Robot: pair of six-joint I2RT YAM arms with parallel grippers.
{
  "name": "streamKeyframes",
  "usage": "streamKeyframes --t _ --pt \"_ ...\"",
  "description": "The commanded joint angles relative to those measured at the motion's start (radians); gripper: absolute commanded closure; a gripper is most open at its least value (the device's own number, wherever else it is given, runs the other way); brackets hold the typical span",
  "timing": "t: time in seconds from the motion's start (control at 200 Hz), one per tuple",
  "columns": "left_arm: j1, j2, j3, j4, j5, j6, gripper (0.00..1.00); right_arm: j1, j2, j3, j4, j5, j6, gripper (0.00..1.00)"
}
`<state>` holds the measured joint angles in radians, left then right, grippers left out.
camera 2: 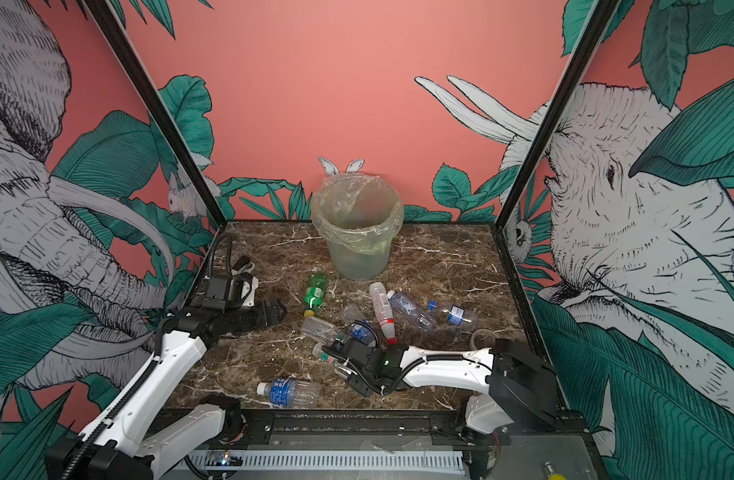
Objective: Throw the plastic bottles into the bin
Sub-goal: 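Lift the clear green-labelled bottle upright with the right gripper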
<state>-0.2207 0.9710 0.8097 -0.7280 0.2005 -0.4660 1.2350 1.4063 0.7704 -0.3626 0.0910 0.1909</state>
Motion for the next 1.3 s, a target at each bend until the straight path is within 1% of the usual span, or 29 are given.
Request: streamKeyframes --t 0.0,0.13,0.27,0.475,0.6,0.69,0.72,0.785,0.84,1.005,1.1,1.295 --pt "0.006 -0.029 -0.025 0.008 0.008 -0.026 0.01 0.011 -0.079 0.005 -0.012 0.004 0.000 0.38" --pt "0.006 -0.035 -0.045 0.026 0.008 -0.034 0.01 0.014 -0.130 0.001 -0.014 0.008 0.003 0.38" --pt "0.007 -0.020 -0.053 0.059 0.017 -0.046 0.01 0.015 -0.176 0.009 -0.009 0.027 0.039 0.38" --pt "0.007 -0.033 -0.045 0.046 0.050 -0.060 0.01 0.014 -0.203 -0.023 0.146 0.099 0.115 0.39" --pt "0.007 -0.077 -0.071 0.037 0.017 -0.084 0.01 0.011 -0.187 -0.023 0.252 0.128 0.132 0.39" --pt "0.007 -0.108 -0.081 0.029 0.009 -0.099 0.01 0.003 -0.171 -0.007 0.275 0.141 0.141 0.36" --pt "0.007 -0.113 -0.080 0.023 0.011 -0.104 0.01 -0.003 -0.168 -0.004 0.283 0.130 0.151 0.36" --pt "0.007 -0.122 -0.080 0.020 0.027 -0.111 0.01 -0.017 -0.171 -0.007 0.316 0.068 0.175 0.36" --pt "0.007 -0.125 -0.080 0.016 0.029 -0.112 0.01 -0.021 -0.177 -0.021 0.347 0.058 0.203 0.37" --pt "0.007 -0.126 -0.066 -0.016 -0.008 -0.101 0.01 -0.046 -0.211 -0.098 0.459 0.073 0.289 0.40" --pt "0.007 -0.120 -0.061 -0.006 -0.003 -0.102 0.01 -0.059 -0.225 -0.133 0.544 0.081 0.324 0.41" --pt "0.007 -0.099 -0.046 0.004 0.009 -0.077 0.01 -0.073 -0.208 -0.100 0.602 0.143 0.379 0.43"
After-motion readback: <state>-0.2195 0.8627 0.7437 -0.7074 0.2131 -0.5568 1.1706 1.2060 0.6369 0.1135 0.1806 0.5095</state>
